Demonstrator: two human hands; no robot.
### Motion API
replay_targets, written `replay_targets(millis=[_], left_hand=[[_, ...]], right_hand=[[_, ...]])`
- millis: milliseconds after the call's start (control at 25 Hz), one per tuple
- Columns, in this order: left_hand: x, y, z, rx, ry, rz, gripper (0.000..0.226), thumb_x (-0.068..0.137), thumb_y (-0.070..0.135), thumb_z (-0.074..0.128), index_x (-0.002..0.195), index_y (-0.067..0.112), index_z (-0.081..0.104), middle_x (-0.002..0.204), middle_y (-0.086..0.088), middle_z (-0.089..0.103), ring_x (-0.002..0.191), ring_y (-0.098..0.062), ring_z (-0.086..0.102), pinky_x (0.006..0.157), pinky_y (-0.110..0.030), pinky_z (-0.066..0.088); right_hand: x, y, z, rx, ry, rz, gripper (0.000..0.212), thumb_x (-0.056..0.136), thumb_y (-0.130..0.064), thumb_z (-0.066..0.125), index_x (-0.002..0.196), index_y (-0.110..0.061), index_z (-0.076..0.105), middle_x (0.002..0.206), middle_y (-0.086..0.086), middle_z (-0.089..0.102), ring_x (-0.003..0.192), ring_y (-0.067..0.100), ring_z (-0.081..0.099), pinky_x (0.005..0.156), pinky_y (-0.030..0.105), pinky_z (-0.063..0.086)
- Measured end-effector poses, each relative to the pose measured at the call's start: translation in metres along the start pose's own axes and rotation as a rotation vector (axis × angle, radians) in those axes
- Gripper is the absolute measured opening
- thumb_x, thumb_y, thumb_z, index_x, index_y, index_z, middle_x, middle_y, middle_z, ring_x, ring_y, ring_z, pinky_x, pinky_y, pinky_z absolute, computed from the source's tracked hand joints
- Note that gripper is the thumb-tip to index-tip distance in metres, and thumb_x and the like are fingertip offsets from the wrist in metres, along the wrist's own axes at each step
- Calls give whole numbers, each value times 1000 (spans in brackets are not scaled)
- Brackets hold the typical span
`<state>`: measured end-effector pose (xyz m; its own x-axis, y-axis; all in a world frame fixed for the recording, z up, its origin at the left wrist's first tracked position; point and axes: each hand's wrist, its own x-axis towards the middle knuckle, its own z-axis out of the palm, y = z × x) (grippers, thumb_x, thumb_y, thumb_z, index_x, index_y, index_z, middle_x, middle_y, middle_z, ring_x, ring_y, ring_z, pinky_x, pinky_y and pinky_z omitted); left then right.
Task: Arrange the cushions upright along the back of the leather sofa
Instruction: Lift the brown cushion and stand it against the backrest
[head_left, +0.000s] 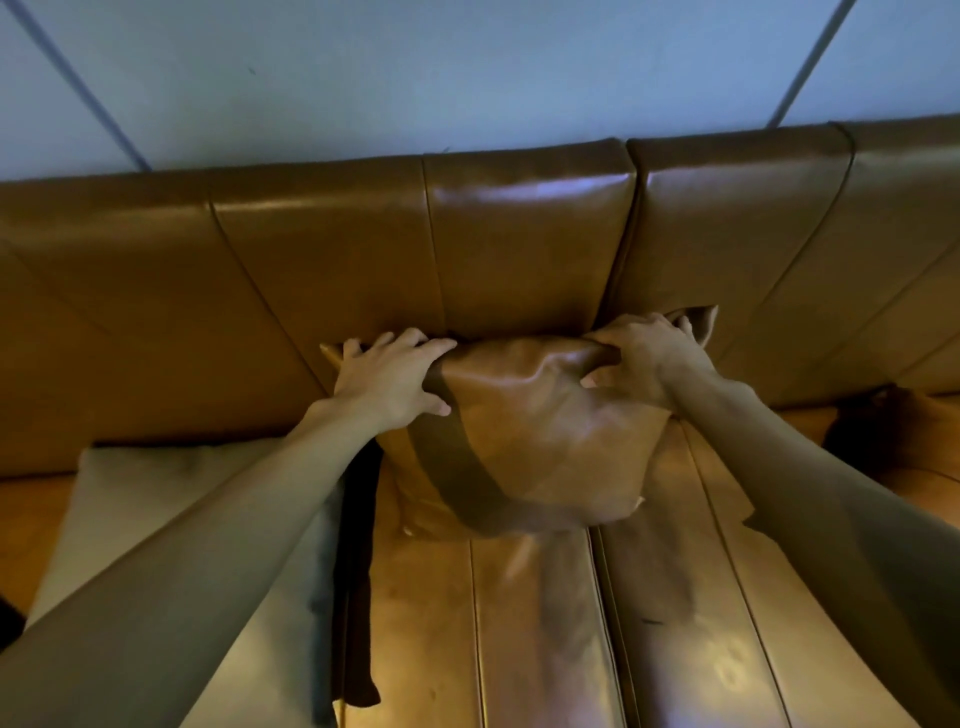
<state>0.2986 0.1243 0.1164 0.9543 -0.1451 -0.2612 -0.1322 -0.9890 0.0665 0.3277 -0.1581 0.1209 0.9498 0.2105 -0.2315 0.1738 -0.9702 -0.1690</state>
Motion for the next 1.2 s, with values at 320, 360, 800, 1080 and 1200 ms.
replay_targets(millis=[320,360,800,1080,1200], left_hand=[[-1,12,19,7,37,-36,82,87,52,63,152,38,16,157,4,27,146,-25,18,117,-61,9],[-2,13,18,5,15,-48,83,87,52,63,153,38,14,159,3,24,148,-26,14,117,-63,4],[-3,34,33,50,163,-201,87,80,67,59,151,37,20,158,3,27,149,-24,11,108,-76,-6],[-56,9,31,-145,261,-131,68,93,49,55,150,28,26,162,-2,17,150,-25,8,119,-51,16],[-110,-49,35,-332,263,-265,46,97,40,51,141,26,43,149,-1,36,138,-24,33,109,-43,39]], right_hand=[[-1,3,10,16,-27,33,66,88,-48,61,148,-35,36,152,1,38,143,29,24,115,64,2],[0,3,9,12,-46,36,68,89,-47,61,149,-34,33,154,2,36,145,29,21,115,65,0],[-4,-30,27,103,59,23,62,85,-45,67,141,-35,41,151,0,37,148,28,12,108,77,4],[-27,-66,29,73,121,8,72,89,-52,58,149,-28,27,159,4,23,150,27,6,114,67,1],[-44,-135,29,166,281,-170,58,93,-46,53,145,-25,36,154,4,31,146,26,18,115,60,10]])
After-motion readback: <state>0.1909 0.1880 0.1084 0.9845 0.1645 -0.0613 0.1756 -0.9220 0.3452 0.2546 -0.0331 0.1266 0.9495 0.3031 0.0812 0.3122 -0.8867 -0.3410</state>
